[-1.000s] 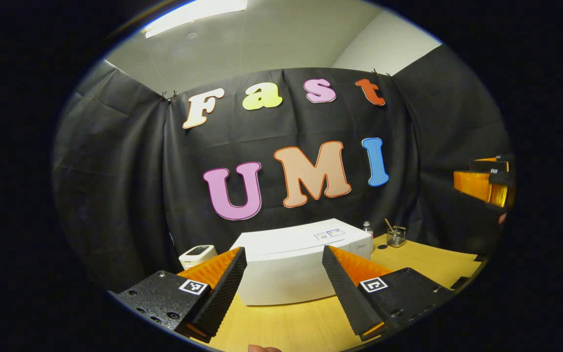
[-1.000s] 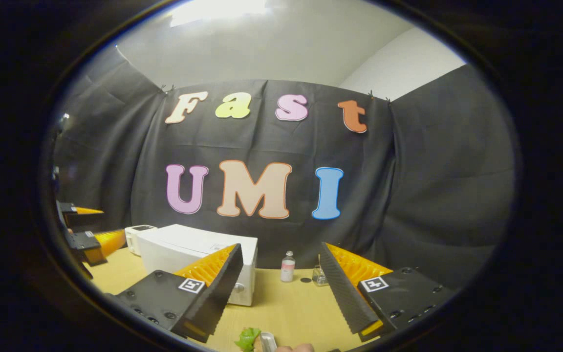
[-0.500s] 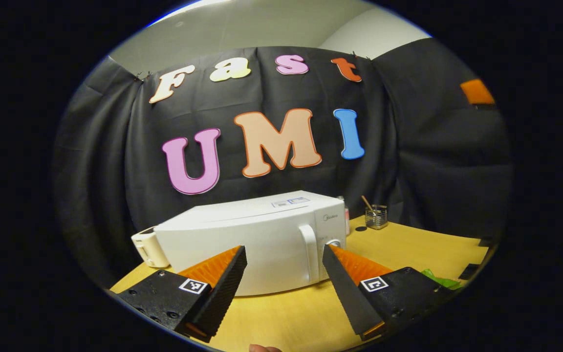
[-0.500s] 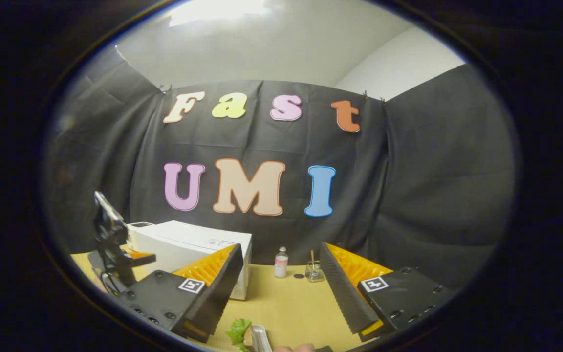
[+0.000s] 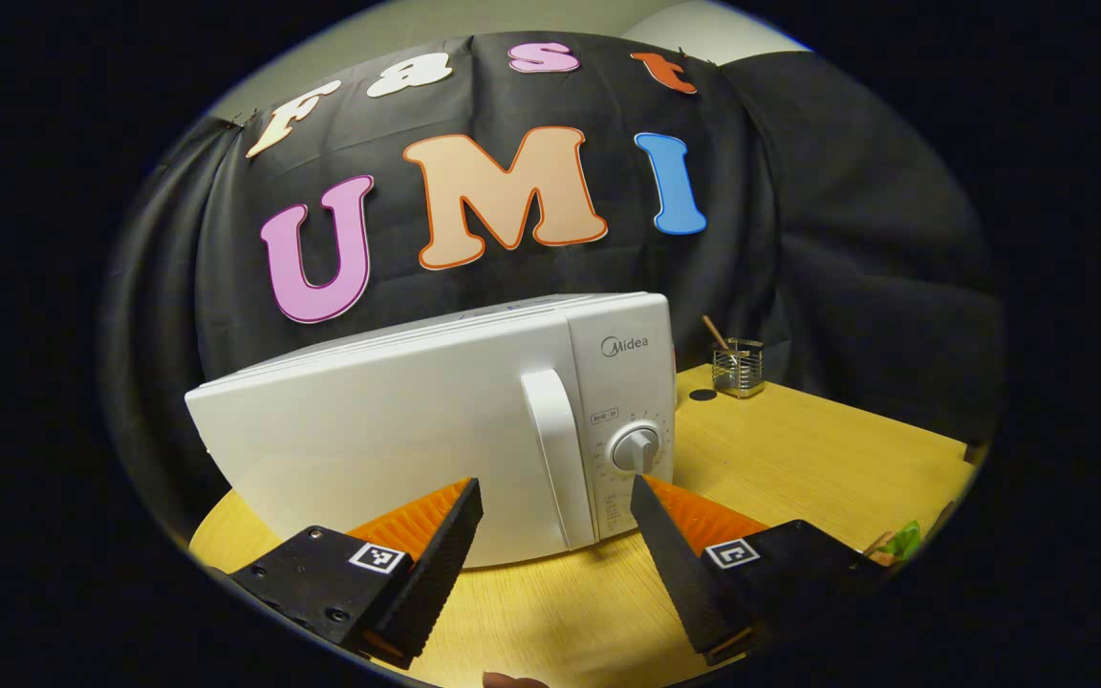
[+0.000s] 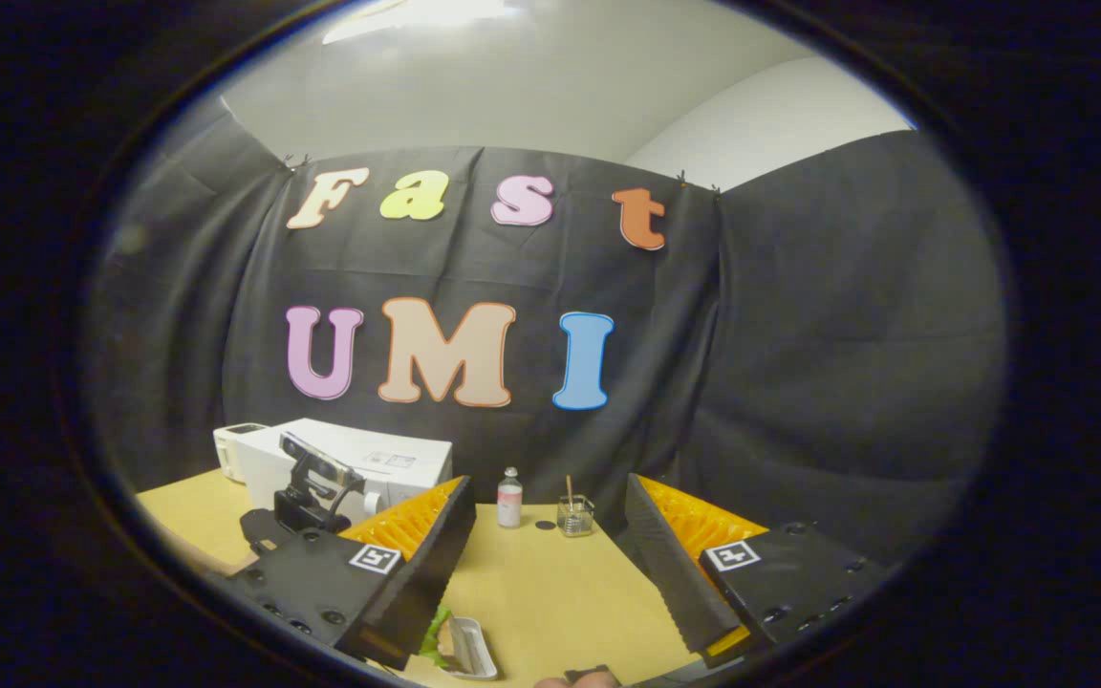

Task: Open the microwave oven with the left hand, put the food in, and close the microwave oven.

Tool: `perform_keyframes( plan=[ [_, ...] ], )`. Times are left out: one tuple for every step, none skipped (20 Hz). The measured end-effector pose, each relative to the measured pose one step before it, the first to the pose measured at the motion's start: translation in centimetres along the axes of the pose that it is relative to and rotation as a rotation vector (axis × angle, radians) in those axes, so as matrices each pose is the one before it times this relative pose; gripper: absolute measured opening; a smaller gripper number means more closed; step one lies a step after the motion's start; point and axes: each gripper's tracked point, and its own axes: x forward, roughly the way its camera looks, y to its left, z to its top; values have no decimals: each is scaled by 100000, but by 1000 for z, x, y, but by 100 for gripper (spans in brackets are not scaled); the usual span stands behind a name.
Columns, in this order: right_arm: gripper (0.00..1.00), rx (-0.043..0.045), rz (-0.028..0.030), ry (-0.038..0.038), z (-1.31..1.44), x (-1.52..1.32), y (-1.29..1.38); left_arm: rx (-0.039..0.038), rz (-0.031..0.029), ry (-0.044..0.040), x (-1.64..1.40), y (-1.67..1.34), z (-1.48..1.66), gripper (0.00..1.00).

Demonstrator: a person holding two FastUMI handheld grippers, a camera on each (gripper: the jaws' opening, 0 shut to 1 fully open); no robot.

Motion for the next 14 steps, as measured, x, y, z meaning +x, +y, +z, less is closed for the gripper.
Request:
perform_keyframes(
  plan=[
    [96, -691, -806, 673, -47, -116, -465, -265, -126, 564, 568, -212, -185, 98],
    [96, 220, -956, 397, -10, -18, -410, -320, -182, 914, 365, -235, -266, 98],
    [96, 675, -795, 610, 63, 26, -266, -85, 779, 524, 308, -36, -269, 98],
    [96, 625, -546, 418, -169, 68, -183, -947, 1420, 522, 285, 64, -147, 98],
    [99, 321, -422, 736, -177, 88, -59, -1663, 262, 338, 350, -98, -81, 98],
    [99, 166, 74, 870, -319, 64, -59, -972, 400, 7, 317, -328, 99, 97],
    [96, 109, 519, 699, -185, 98, 142, -39, 325, 226, 266, -157, 48, 96],
    [96, -98, 623, 764, -164, 90, 112, 215, 194, -169, 237, -95, 79, 96],
    [96, -485, 392, 674, -70, 141, 5, 95, -242, -373, 138, -141, 156, 95],
    [96, -625, 2, 272, -56, 134, -149, 319, 1019, -1761, 168, 133, 483, 88],
    [96, -285, -223, -123, 137, -8, -133, 165, 541, -739, 137, 15, 65, 79],
    [96, 130, -389, -185, 78, 14, -184, -110, 28, 873, 285, 110, -301, 59],
    [96, 234, -357, 317, -88, 126, -142, 136, 586, 1184, 203, 38, -321, 54],
    [96, -17, -353, 584, -274, 89, -68, 736, 1217, 2092, 200, 524, -437, 48]
  ],
)
